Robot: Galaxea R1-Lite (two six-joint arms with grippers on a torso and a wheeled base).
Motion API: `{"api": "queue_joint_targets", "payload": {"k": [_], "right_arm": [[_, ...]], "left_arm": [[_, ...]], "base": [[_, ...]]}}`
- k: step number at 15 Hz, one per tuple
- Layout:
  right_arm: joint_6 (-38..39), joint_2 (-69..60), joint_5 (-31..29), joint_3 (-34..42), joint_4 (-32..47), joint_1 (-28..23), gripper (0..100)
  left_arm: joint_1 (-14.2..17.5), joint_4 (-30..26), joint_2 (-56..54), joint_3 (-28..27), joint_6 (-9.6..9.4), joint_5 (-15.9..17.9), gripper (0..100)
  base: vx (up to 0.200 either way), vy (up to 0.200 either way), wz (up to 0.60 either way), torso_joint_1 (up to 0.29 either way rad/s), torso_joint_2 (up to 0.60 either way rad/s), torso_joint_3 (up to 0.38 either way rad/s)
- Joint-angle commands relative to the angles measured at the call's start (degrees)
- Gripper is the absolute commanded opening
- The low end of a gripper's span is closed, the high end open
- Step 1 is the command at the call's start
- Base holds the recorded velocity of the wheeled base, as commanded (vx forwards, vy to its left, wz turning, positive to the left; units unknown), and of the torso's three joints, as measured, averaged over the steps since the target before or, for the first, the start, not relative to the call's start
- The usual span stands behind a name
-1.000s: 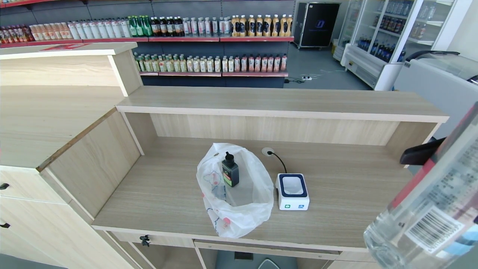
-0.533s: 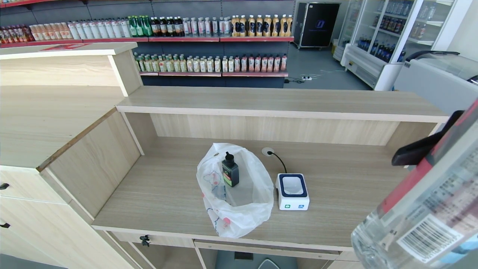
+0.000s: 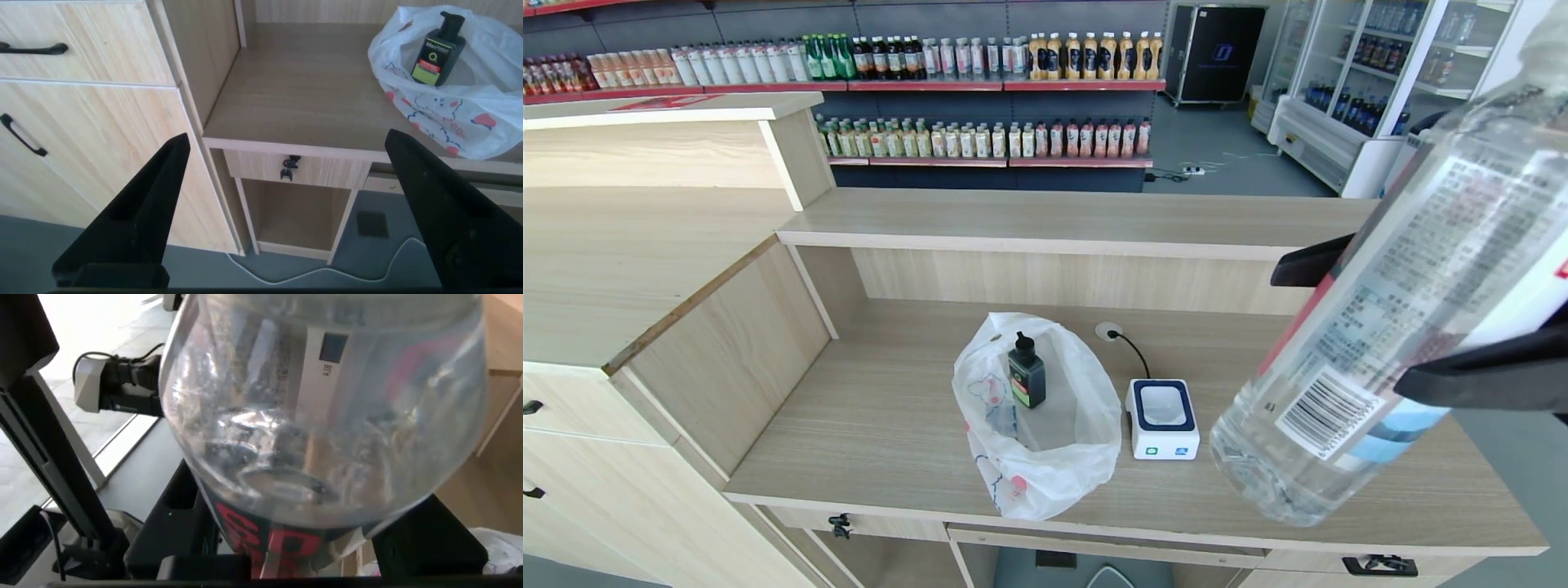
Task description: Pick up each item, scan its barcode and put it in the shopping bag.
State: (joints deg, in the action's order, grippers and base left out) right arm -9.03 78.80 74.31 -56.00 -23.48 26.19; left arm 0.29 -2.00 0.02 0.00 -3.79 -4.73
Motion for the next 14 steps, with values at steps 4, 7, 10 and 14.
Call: {"api": "queue_joint_targets", "payload": {"k": [4,7,10,14], "right_arm": [[-2.2,6.5,0.0,-4.3,-3.1,5.3,0],[-2.1,6.5,-0.6,-5.3,-3.1,6.8,0],[-2.3,6.2,-0.7,-5.3,-3.2,7.2,0],[-3.0,4.5,-0.7,-4.8,-2.9,6.9,0]], "left_arm": [[0.1,0.0,0.0,0.0,0.01,0.0,100],[0.0,0.0,0.0,0.0,0.01,0.0,100],[0.1,0.0,0.0,0.0,0.01,0.0,100],[0.1,0.0,0.0,0.0,0.01,0.0,100]], "base": [[0.0,0.0,0.0,0.0,0.0,0.0],[0.0,0.0,0.0,0.0,0.0,0.0],[0.0,0.0,0.0,0.0,0.0,0.0],[0.0,0.0,0.0,0.0,0.0,0.0]]}}
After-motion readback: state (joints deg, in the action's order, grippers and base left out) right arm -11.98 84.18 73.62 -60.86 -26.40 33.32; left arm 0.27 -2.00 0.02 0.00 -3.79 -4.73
